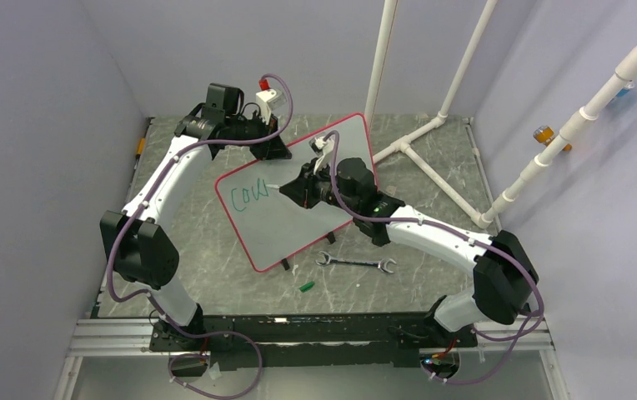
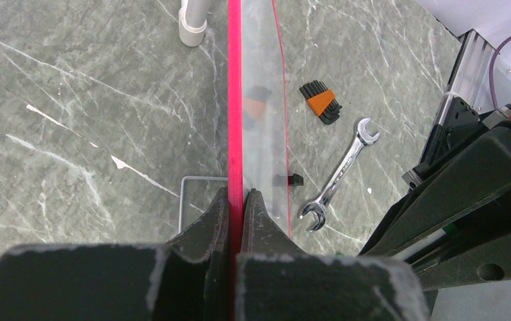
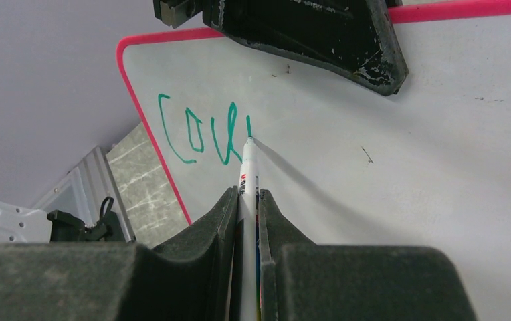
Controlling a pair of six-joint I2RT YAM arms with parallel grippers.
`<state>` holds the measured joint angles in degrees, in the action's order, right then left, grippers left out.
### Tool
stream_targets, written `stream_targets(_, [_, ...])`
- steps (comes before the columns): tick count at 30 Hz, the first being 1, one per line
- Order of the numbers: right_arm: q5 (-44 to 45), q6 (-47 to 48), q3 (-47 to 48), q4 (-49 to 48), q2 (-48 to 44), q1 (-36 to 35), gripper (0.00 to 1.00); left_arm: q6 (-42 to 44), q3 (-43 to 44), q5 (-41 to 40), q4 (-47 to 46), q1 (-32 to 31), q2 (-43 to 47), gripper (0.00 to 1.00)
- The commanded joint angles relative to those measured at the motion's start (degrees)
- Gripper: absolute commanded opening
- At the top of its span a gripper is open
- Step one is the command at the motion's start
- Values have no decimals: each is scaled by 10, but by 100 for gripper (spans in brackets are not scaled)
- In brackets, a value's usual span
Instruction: Write a sentence on the whiteboard
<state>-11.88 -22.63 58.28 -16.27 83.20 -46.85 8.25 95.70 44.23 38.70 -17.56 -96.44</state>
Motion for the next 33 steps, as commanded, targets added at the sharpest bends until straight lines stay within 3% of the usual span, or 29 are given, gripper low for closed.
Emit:
stream_targets(1, [41, 13, 30, -4, 7, 8, 0, 54, -13, -46, -6, -10, 15, 0])
stream_targets(14, [47, 15, 36, 13, 0, 19, 0, 54, -10, -53, -7, -10, 15, 0])
stream_targets(23, [27, 25, 21, 18, -54, 18, 0, 54, -6, -56, -5, -10, 15, 0])
stream_targets(33, [60, 37, 4, 34, -63, 22, 0, 52, -3, -56, -2, -10, 16, 0])
